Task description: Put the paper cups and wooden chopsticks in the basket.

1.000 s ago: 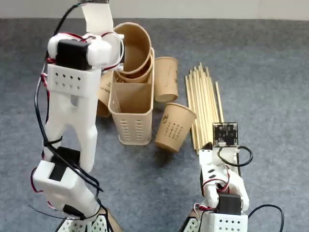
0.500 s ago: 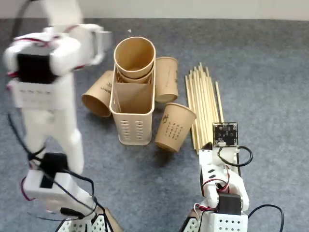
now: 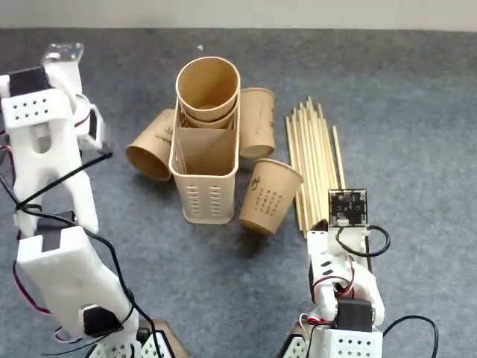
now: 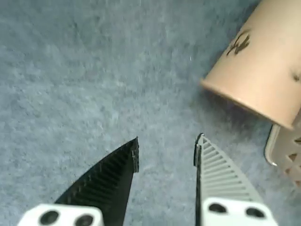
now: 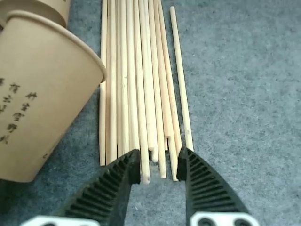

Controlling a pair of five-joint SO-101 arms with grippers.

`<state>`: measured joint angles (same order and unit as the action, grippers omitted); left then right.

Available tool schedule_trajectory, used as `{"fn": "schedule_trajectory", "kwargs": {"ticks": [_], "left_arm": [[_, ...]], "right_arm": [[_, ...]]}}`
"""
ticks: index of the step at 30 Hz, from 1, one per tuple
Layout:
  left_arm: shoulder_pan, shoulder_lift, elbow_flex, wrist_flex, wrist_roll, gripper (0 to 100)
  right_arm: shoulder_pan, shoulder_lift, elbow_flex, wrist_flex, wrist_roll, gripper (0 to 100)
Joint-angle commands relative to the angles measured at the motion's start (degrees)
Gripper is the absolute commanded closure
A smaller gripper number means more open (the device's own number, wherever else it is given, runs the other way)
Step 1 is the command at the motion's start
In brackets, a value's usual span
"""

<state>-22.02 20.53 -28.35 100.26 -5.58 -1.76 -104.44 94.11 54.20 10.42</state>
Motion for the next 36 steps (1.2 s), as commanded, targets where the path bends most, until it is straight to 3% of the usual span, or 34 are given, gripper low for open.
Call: {"fn": "schedule_trajectory", "kwargs": {"ticks": [1,6,15,20,25,32,36], "left_arm": [[0.7,-0.1,1.5,-2.6,-1.2,78],[1.5,0.0,5.3,-6.3,-1.3,78],[9.6,0.0,16.0,-17.8,-0.8,78],[9.5,-0.1,8.2,-23.6,4.6,78],[12.4,0.0,0.4,-25.1,4.7,78],[17.0,1.5,-2.0,-35.5,4.6,78],[16.8,7.3,-6.7,-35.7,4.7,78]], "right_arm": [[-0.5,-0.6,0.5,-1.1,0.5,85.6],[-0.5,-0.6,0.5,-1.1,0.5,85.6],[-0.5,-0.6,0.5,-1.1,0.5,85.6],[-0.5,-0.6,0.5,-1.1,0.5,85.6],[-0.5,-0.6,0.5,-1.2,0.5,85.6],[-0.5,-0.6,0.5,-1.2,0.5,85.6],[-0.5,-0.6,0.5,-1.2,0.5,85.6]]}}
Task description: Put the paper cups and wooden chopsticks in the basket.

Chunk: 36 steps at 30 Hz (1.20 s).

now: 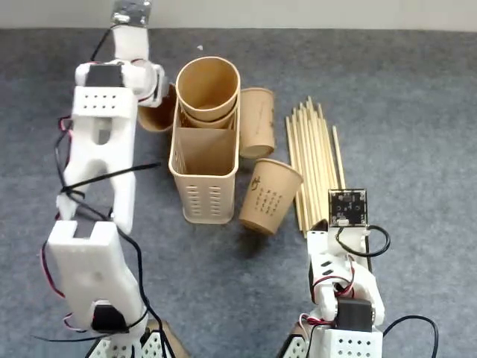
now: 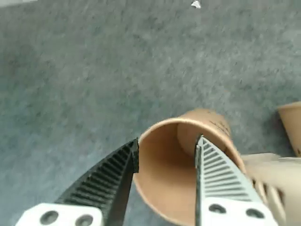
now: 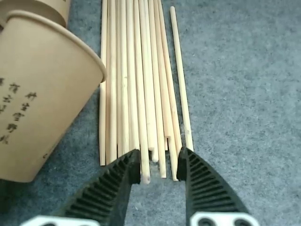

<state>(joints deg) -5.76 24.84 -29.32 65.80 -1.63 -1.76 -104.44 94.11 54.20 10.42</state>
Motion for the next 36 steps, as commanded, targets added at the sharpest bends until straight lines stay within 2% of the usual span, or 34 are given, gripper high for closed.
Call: {"fn": "schedule_trajectory", "kwargs": {"ticks": [1,10,19,21,23,24,25,32,36], "left_arm": [[-0.1,4.5,-7.3,-1.1,0.7,78],[-3.4,16.2,-25.2,7.3,0.6,81],[0.0,29.8,-33.3,9.8,0.6,82],[1.0,32.7,-34.2,9.8,0.6,84],[1.0,34.9,-36.1,9.8,0.5,93],[0.6,35.0,-37.8,10.3,0.4,99],[-0.4,34.9,-39.7,11.6,-0.1,100],[-5.2,26.9,-66.0,30.2,-0.5,100],[-4.4,11.9,-64.2,35.6,-0.4,100]], "right_arm": [[-0.5,-0.6,0.5,-1.2,0.5,85.6],[-0.5,-0.6,0.5,-1.2,0.5,85.6],[-0.5,-0.6,0.5,-1.2,0.5,85.6],[-0.5,-0.6,0.5,-1.2,0.5,85.6],[-0.5,-0.6,0.5,-1.2,0.5,85.6],[-0.5,-0.6,0.5,-1.2,0.5,85.6],[-0.5,-0.6,0.5,-1.2,0.5,85.6],[-0.5,-0.6,0.5,-1.2,0.5,85.6],[-0.5,-0.6,0.5,-1.2,0.5,85.6]]}}
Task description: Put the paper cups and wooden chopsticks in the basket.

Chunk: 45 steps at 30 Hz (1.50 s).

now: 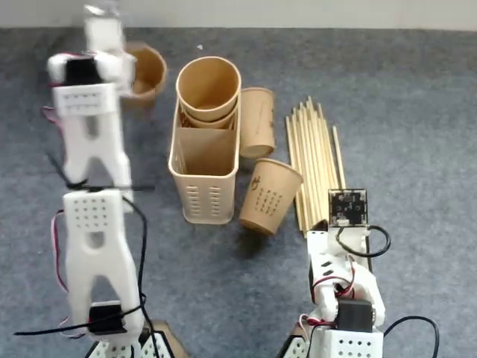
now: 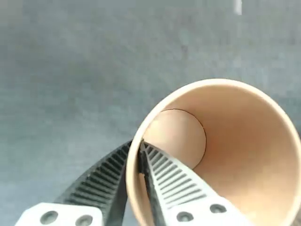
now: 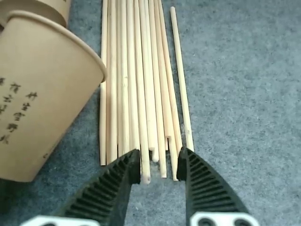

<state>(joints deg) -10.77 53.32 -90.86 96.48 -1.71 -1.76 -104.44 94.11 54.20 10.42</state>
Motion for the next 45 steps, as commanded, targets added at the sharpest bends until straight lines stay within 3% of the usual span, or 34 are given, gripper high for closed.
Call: {"fn": "schedule_trajectory", "kwargs": {"ticks": [1,9,12,15,21,24,28,34,38,40,45], "left_arm": [[1.5,-21.4,-1.3,4.8,-0.4,100],[18.5,-46.2,12.4,3.2,-0.2,100],[20.1,-48.3,20.4,1.6,3.3,100],[20.1,-48.3,27.6,0.1,7.1,100],[19.8,-48.3,42.7,-3.9,7.6,98],[20.1,-48.3,46.0,-4.5,7.6,89],[19.8,-49.3,43.4,-5.1,7.3,80],[14.9,-50.9,28.7,-4.8,7.4,80],[9.1,-50.5,28.1,0.5,7.6,80],[8.1,-49.3,32.2,4.6,7.5,80],[9.0,-46.8,51.6,5.1,7.7,80]], "right_arm": [[-0.5,-0.6,0.5,-1.2,0.5,85.6],[-0.5,-0.6,0.5,-1.2,0.5,85.6],[-0.5,-0.6,0.5,-1.2,0.5,85.6],[-0.5,-0.6,0.5,-1.2,0.5,85.6],[-0.5,-0.6,0.5,-1.2,0.5,85.6],[-0.5,-0.6,0.5,-1.2,0.5,85.6],[-0.5,-0.6,0.5,-1.2,0.5,85.6],[-0.5,-0.6,0.5,-1.2,0.5,85.6],[-0.5,-0.4,0.5,-1.2,0.5,85.6],[-0.5,-0.2,0.5,-1.2,0.5,85.6],[-0.3,0.0,0.0,-0.9,0.5,85.6]]}}
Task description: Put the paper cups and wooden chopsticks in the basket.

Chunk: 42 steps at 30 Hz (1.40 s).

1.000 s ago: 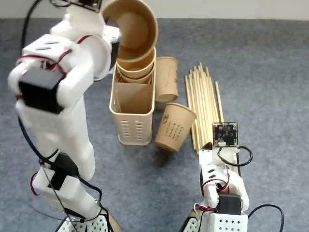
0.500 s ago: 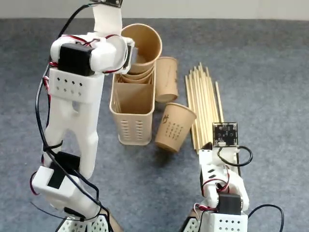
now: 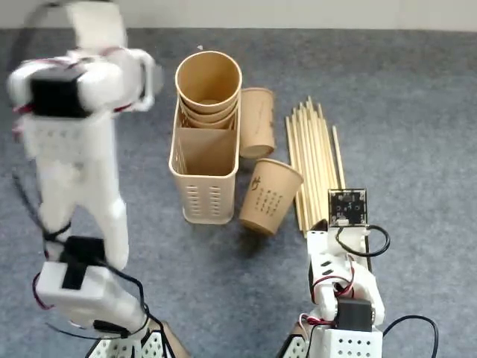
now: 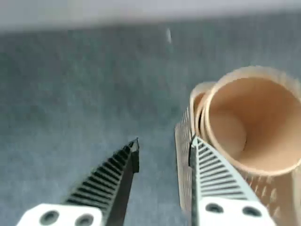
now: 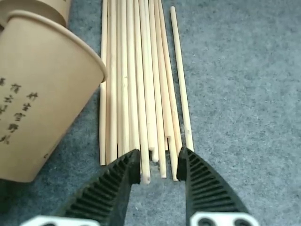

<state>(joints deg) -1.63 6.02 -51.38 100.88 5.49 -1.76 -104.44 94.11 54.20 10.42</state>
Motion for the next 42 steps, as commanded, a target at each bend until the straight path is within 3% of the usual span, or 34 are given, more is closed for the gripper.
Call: {"fn": "schedule_trajectory", "kwargs": {"ticks": [1,5,10,13,20,27,33,42], "left_arm": [[-1.4,0.5,14.9,0.7,2.5,80],[-10.6,0.7,26.1,-2.3,15.4,80],[-13.5,0.2,53.8,-25.2,12.0,80],[-11.3,-0.8,62.0,-35.2,12.1,80],[-11.6,-7.1,71.3,-39.6,16.1,80],[-13.8,-10.5,75.2,-43.2,16.1,80],[-14.5,-10.0,75.1,-44.6,16.1,80],[-14.6,-10.0,75.2,-45.9,16.1,80]], "right_arm": [[-0.2,0.0,-0.1,-0.8,0.9,85.6],[-0.2,0.0,-3.1,2.1,5.2,85.6],[-0.5,8.2,-18.0,1.9,5.5,85.6],[-1.9,27.0,-31.9,0.7,5.1,85.6],[-8.6,82.1,-65.4,0.7,-2.3,85.6],[-8.7,113.5,-89.6,0.7,-6.5,85.6],[-8.3,119.6,-95.6,1.6,-8.4,85.6],[-16.7,114.7,-94.1,18.3,-6.5,85.6]]}}
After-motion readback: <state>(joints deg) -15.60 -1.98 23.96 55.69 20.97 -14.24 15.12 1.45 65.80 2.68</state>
